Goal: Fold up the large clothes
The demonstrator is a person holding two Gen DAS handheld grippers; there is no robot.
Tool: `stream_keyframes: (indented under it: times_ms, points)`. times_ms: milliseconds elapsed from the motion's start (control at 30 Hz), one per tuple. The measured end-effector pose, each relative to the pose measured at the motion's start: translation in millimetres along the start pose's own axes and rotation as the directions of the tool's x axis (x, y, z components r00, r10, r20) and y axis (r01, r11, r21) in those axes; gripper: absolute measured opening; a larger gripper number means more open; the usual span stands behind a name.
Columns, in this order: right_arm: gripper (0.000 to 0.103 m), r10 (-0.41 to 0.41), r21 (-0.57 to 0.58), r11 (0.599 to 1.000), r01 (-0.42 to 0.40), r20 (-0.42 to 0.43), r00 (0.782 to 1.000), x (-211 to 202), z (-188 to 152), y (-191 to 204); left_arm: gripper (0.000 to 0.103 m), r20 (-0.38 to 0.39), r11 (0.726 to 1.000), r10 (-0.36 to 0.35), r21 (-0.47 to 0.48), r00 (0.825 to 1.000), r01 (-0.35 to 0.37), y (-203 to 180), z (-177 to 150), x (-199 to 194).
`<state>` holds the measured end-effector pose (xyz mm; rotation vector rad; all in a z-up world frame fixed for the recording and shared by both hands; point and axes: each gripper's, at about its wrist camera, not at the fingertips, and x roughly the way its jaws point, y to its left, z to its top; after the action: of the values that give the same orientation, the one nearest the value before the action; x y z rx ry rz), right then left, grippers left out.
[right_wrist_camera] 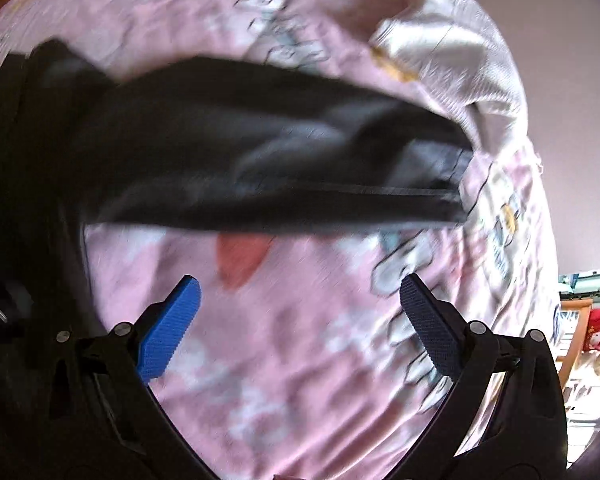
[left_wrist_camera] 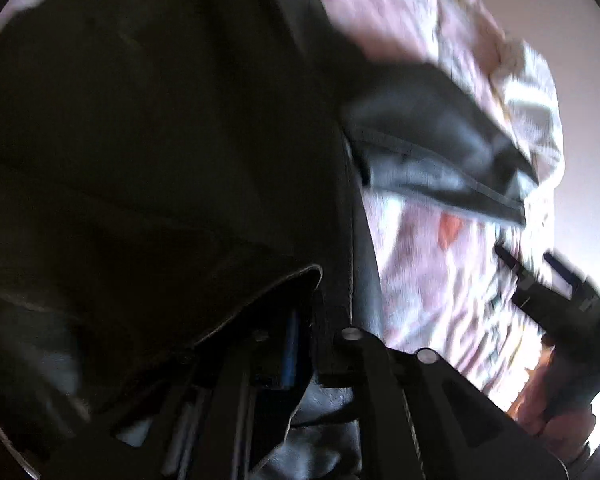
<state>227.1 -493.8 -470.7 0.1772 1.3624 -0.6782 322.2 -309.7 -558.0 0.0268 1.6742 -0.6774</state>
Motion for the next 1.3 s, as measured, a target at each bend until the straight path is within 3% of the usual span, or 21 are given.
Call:
stream_keyframes:
  times_ms: [67,200,300,333,433,500,533,600,633,700,800,833,867,900,933,967,1000,1033,1067,1200,1300]
  points:
    - [0.097,0.023,0.004,1.000,-0.023,0.010,1.000,-6,3,1,0.014,-0.027,0.997,-0.049,0.050,0.998,0.050,-3,-4,4]
    - [0.097,0.117,-0.003,0.993,-0.117,0.032,0.993,-15,5,13,0.021,0.000,0.978,-0.165,0.128,0.986,0.164,-3,-31,-37]
    - [0.097,0.241,-0.006,0.970,-0.241,0.028,0.970,-26,-2,35,0.048,0.075,0.968,-0.229,0.121,0.971,0.219,19,-53,-85]
    - [0.097,0.304,-0.011,0.953,-0.303,0.028,0.952,-31,-6,45,0.060,0.119,0.971,-0.224,0.112,0.967,0.211,32,-61,-103]
    - [0.097,0.461,-0.050,0.887,-0.459,0.042,0.886,-41,-20,79,0.061,0.241,0.996,-0.093,0.011,0.966,0.093,94,-79,-154]
    - [0.097,0.493,-0.072,0.868,-0.492,0.002,0.870,-36,-27,105,0.061,0.292,0.995,0.042,-0.097,0.955,-0.014,139,-81,-176]
    - [0.097,0.489,-0.071,0.869,-0.490,-0.025,0.872,-30,-30,116,0.061,0.300,0.983,0.137,-0.157,0.944,-0.092,165,-80,-185]
    - [0.097,0.487,-0.054,0.869,-0.491,-0.074,0.870,-16,-35,134,0.061,0.288,0.952,0.249,-0.247,0.925,-0.180,206,-74,-195]
    - [0.097,0.474,-0.043,0.877,-0.479,-0.095,0.875,-8,-36,139,0.061,0.286,0.937,0.280,-0.287,0.916,-0.197,225,-73,-200]
    - [0.097,0.408,-0.008,0.911,-0.412,-0.115,0.906,5,-38,147,0.061,0.264,0.902,0.338,-0.364,0.903,-0.232,263,-69,-205]
    - [0.097,0.403,0.049,0.915,-0.400,-0.103,0.909,14,-39,152,0.061,0.208,0.854,0.429,-0.411,0.879,-0.319,305,-55,-200]
    - [0.090,0.404,0.057,0.915,-0.400,-0.100,0.909,16,-39,155,0.061,0.188,0.833,0.466,-0.421,0.864,-0.358,315,-52,-199]
    - [0.073,0.405,0.054,0.914,-0.401,-0.102,0.909,16,-38,158,0.061,0.171,0.819,0.487,-0.430,0.857,-0.380,322,-47,-195]
    - [0.063,0.397,0.040,0.918,-0.395,-0.106,0.912,15,-37,162,0.061,0.144,0.799,0.506,-0.450,0.851,-0.399,335,-44,-192]
    - [0.038,0.390,0.021,0.921,-0.390,-0.102,0.915,12,-37,165,0.061,0.123,0.784,0.512,-0.471,0.850,-0.404,345,-41,-191]
    - [0.025,0.374,0.001,0.927,-0.375,-0.096,0.923,8,-39,168,0.061,0.108,0.775,0.514,-0.484,0.851,-0.406,349,-39,-188]
    - [0.021,0.368,-0.009,0.929,-0.370,-0.092,0.925,4,-40,169,0.061,0.101,0.766,0.519,-0.496,0.849,-0.409,354,-39,-187]
    - [0.011,0.360,-0.020,0.932,-0.363,-0.076,0.930,-2,-42,167,0.061,0.096,0.758,0.528,-0.502,0.844,-0.417,357,-36,-187]
    - [0.005,0.362,-0.024,0.931,-0.364,-0.049,0.931,-11,-45,161,0.061,0.094,0.754,0.533,-0.504,0.841,-0.422,359,-35,-186]
    - [0.003,0.405,-0.019,0.915,-0.404,0.028,0.914,-50,-53,131,0.061,0.132,0.751,0.535,-0.527,0.835,-0.398,352,-35,-193]
    - [0.002,0.339,-0.058,0.940,-0.335,0.063,0.939,-69,-63,120,0.061,0.155,0.752,0.553,-0.516,0.818,-0.411,341,-30,-195]
